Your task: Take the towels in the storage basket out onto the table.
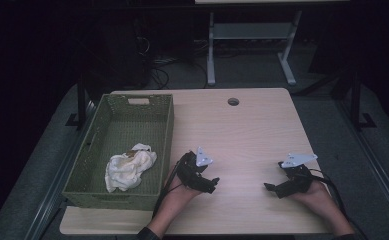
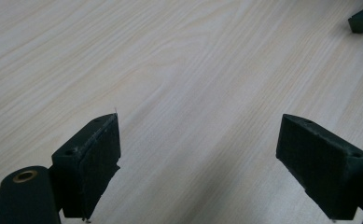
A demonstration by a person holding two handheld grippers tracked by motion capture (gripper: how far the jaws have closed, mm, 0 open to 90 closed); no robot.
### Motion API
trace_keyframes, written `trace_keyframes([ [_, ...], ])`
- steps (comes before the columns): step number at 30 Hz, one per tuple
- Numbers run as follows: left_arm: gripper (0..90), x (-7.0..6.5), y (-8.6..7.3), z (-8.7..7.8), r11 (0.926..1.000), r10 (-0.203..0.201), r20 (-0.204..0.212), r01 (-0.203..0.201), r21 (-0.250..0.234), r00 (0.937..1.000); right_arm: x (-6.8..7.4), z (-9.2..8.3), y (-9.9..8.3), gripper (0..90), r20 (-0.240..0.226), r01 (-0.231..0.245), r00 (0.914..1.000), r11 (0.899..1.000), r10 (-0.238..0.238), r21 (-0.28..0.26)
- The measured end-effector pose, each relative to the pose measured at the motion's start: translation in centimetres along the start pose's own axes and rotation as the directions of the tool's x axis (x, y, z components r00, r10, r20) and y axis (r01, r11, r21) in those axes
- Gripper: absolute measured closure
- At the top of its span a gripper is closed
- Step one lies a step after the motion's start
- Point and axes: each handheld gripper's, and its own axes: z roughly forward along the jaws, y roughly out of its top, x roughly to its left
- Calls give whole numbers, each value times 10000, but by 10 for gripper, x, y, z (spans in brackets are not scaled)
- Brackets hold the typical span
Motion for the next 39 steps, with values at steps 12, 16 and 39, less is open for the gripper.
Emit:
trace_keyframes([
  [12,132,2,7,-6,9999,-28,37,29,-108,10000,0,0,0,0,-4,-33,10000,10000,33,-9],
  [16,132,3,10,-9,9997,-88,85,90,-205,9999,0,0,0,0,7,11,10000,10000,-11,2],
  [39,132,9,31,-24,9971,180,772,-123,-747,9969,0,0,0,0,18,6,10000,10000,-6,29],
])
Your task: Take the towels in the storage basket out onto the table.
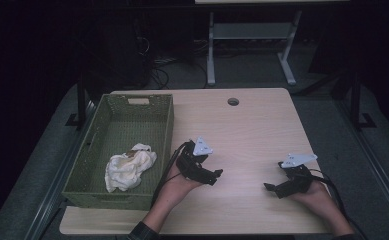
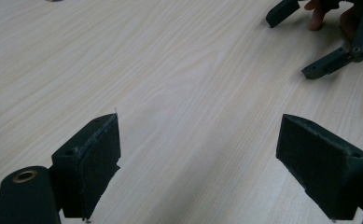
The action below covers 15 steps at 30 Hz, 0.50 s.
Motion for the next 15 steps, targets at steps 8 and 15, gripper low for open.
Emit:
trace_keyframes([
  [8,132,4,9,-6,9998,77,232,-73,-179,9997,0,0,0,0,5,-4,10000,10000,4,4],
  [15,132,13,19,-14,9997,209,369,-204,-141,9991,0,0,0,0,7,2,10000,10000,-2,0],
])
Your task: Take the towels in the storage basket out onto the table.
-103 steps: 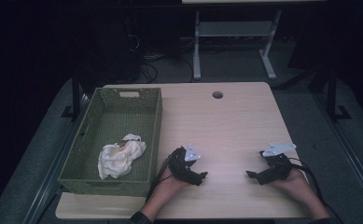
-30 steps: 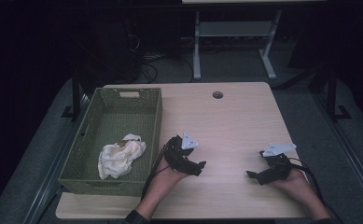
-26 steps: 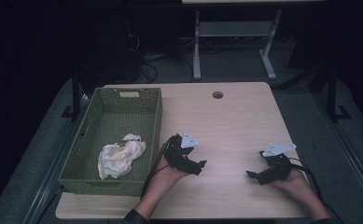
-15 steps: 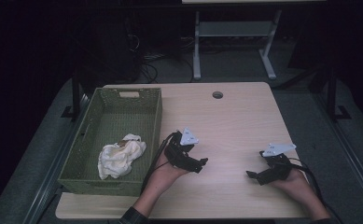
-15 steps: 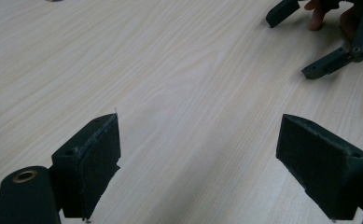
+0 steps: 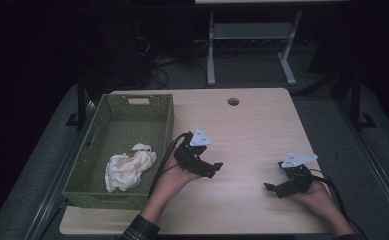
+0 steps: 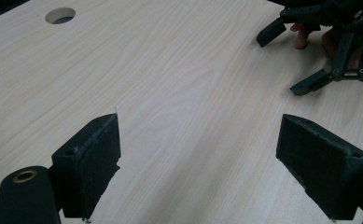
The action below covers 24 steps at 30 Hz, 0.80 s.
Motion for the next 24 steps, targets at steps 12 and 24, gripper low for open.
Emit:
trace_keyframes([
  [12,134,15,4,-17,9998,-93,66,94,-193,9999,0,0,0,0,-6,-11,10000,10000,11,-3],
  [24,134,26,-3,-35,9999,-100,-14,100,-65,9999,0,0,0,0,-4,11,10000,10000,-11,20],
])
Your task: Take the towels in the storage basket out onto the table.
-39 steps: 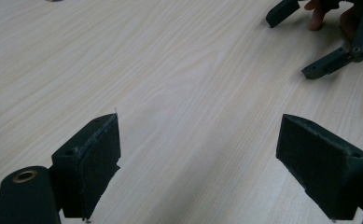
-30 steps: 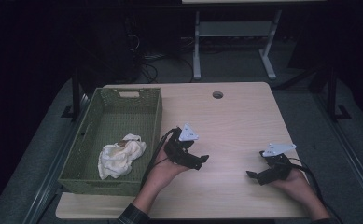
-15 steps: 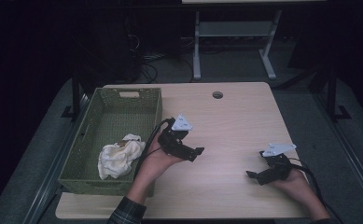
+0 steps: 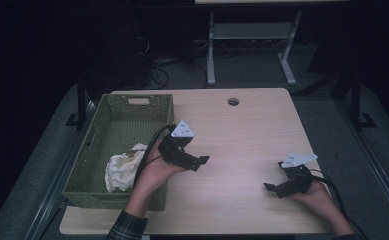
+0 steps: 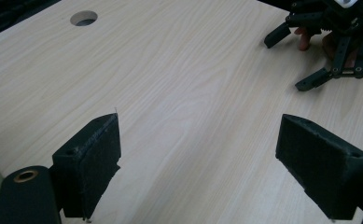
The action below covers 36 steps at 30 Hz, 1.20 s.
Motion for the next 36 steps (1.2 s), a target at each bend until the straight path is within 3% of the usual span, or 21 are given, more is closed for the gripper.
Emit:
trace_keyframes([
  [22,136,25,-16,-37,9991,-426,-624,422,-76,9971,0,0,0,0,-11,-48,10000,10000,48,-6],
  [31,136,39,-26,-54,9967,-807,-1016,791,-189,9915,0,0,0,0,-3,-6,10000,10000,6,0],
  [36,135,50,-35,-68,9932,-1148,-1353,1113,-335,9841,0,0,0,0,-2,-4,10000,10000,4,-1],
])
